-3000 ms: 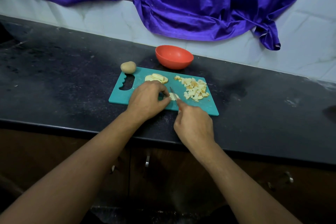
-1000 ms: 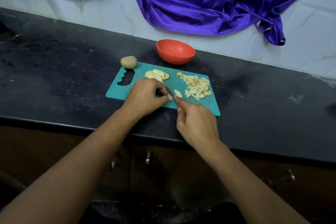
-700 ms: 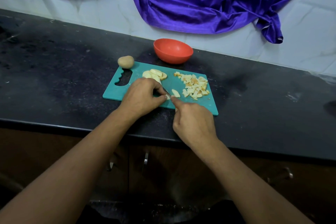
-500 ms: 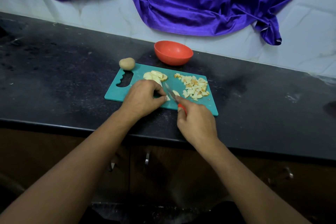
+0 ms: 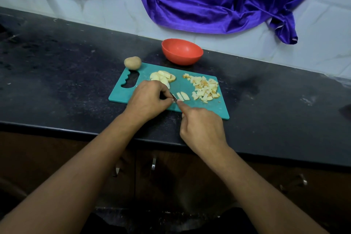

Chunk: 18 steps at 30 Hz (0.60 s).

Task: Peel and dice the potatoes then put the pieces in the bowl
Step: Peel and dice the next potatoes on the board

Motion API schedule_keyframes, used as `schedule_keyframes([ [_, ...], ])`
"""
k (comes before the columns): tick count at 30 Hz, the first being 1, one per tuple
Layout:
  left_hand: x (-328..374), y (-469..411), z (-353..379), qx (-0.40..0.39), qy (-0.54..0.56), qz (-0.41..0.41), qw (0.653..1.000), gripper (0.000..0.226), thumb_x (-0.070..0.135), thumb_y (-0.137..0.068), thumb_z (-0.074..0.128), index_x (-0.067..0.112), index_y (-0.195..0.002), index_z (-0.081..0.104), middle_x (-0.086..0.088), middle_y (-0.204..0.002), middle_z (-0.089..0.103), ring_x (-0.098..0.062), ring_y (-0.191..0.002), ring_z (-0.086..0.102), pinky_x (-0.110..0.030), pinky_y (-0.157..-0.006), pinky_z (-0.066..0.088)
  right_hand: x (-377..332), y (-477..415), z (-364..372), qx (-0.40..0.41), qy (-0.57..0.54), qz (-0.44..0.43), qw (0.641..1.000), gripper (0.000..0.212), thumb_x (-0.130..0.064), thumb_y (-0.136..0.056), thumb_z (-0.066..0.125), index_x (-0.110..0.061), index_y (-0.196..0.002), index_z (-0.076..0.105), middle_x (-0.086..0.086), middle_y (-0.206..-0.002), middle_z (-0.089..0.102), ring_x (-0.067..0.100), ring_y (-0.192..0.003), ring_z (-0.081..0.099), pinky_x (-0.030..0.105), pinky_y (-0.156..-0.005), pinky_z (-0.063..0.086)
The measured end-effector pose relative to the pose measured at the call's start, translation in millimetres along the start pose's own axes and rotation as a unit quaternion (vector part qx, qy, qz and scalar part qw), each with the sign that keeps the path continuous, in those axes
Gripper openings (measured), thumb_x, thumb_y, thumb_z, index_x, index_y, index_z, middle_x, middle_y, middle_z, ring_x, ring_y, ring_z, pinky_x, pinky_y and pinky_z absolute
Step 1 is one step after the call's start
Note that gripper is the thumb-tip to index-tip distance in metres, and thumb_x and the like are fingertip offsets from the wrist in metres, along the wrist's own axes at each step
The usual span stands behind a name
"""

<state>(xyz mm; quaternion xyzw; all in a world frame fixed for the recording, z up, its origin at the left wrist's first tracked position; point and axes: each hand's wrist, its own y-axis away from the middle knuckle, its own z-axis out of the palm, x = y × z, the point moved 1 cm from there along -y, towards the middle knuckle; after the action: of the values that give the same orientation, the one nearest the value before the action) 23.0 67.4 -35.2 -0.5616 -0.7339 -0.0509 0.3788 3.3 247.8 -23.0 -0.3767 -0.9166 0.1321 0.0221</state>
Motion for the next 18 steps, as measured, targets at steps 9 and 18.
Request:
schedule_keyframes([
  [9,-3,4,-3,-0.019,0.013,0.019,1.000,0.004,0.024,-0.085,0.081,0.028,-0.085,0.080,0.017,-0.088,0.074,-0.004,-0.090,0.067,-0.039,-0.090,0.057,6,6,4,0.046,-0.126,0.065,0.989,0.047,-0.033,-0.105,0.048,-0.041,-0.152,0.046,-0.010,-0.080,0.062,0.007,-0.065,0.055,0.031,-0.057,0.051],
  [18,-5,6,-3,0.017,0.019,0.025,0.999,0.005,0.024,-0.082,0.082,0.026,-0.081,0.078,0.012,-0.088,0.069,-0.010,-0.092,0.063,-0.039,-0.088,0.054,12,6,10,0.071,-0.168,0.058,0.982,0.045,-0.031,-0.105,0.050,-0.044,-0.148,0.049,-0.012,-0.082,0.064,0.003,-0.062,0.053,0.023,-0.055,0.042],
])
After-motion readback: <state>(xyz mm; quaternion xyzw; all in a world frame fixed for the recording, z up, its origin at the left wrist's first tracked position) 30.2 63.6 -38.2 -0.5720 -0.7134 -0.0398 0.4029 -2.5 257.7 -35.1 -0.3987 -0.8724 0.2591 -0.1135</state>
